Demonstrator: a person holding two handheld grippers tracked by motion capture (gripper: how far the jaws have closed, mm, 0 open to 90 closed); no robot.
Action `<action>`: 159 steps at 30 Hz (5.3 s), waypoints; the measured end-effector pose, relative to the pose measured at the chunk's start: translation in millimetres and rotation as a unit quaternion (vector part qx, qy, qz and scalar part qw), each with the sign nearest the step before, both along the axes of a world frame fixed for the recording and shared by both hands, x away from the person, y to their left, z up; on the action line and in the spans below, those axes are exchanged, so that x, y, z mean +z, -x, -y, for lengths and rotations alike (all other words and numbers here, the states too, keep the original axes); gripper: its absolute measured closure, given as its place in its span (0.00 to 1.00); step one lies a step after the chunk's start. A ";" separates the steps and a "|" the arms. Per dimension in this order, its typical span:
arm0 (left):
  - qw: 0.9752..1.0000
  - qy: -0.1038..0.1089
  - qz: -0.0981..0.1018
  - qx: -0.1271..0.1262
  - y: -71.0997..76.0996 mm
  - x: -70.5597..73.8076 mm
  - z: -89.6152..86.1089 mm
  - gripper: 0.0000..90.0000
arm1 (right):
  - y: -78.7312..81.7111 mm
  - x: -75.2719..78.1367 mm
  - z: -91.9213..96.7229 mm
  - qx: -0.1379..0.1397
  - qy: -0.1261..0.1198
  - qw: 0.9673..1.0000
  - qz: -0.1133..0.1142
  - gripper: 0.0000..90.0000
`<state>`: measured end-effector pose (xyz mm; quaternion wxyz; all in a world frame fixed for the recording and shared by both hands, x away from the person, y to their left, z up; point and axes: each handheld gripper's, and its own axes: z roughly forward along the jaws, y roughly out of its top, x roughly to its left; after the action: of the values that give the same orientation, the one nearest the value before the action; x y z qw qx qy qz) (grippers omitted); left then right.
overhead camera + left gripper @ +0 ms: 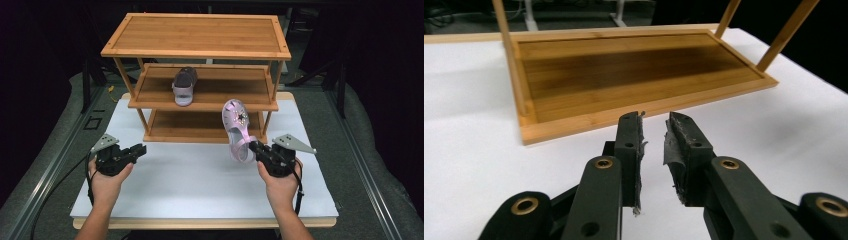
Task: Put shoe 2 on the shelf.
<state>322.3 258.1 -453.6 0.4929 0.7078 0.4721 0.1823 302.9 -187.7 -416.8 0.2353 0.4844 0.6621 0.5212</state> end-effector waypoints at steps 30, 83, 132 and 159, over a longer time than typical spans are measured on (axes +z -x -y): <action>1.000 0.022 -0.002 0.010 -1.6 -1.0 -10.1 0.75 | -147.7 70.2 -70.8 -0.061 -0.021 0.995 -0.070 0.93; 0.999 0.008 0.042 0.003 -64.2 53.1 39.1 0.82 | -132.1 64.4 -51.6 0.000 0.008 1.000 -0.009 0.80; 0.999 -0.022 0.003 0.029 -164.2 78.8 105.9 1.00 | -174.3 36.0 -88.7 -0.005 -0.007 0.997 -0.075 1.00; 0.999 -0.031 0.019 0.020 -152.1 84.6 107.3 0.99 | -165.3 42.6 -70.4 -0.028 0.034 0.998 -0.048 1.00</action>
<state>474.4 150.8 -369.1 0.4762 0.7093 0.4709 0.2201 468.2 -117.3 -374.2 0.2343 0.5185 0.6763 0.4679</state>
